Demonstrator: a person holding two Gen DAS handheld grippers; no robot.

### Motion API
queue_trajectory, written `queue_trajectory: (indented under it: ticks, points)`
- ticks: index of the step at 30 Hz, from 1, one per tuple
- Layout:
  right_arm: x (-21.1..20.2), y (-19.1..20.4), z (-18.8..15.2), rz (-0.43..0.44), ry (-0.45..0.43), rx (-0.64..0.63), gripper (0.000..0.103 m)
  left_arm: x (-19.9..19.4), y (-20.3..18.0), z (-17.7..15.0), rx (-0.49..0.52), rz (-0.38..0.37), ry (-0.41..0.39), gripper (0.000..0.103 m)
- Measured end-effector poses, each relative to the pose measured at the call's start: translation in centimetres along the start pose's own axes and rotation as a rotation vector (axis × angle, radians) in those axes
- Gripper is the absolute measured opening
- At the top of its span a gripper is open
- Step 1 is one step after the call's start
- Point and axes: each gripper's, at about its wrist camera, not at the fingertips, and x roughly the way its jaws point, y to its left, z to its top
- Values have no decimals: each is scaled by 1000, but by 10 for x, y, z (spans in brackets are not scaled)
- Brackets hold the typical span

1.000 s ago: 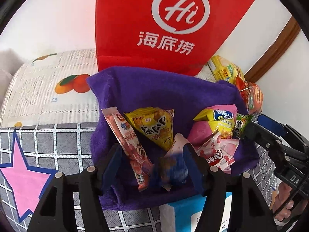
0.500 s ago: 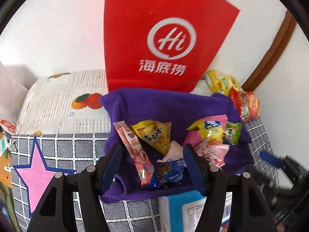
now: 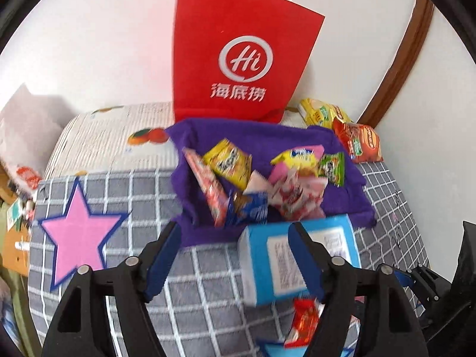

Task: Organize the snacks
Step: 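Move both tools back to the bed beside the blue tissue pack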

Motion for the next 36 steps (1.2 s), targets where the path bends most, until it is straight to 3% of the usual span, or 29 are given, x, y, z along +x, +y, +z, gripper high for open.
queue_trajectory:
  ticks: [5,10,22,25,30,36]
  points:
    - [3,7,-23,27,9,0,73,-11,12,-28,-28,18,15,78]
    - [8,12,-37,-22,5,-37,73,-24,22,-47,-44,17,10,77]
    - [35,8,-46,-58,9,-61,72,-21,26,-79,-51,13,53,78]
    - [37,9,-46,-30,22,-71,63,-21,23,-81,-47,6,55,77]
    - [34,7,-47,-19,8,-56,56,-19,14,-85,-27,-2,65,77]
    - [9,-4,-50,1,-43,-14,56,-12,-7,-89,17,-15,83,78]
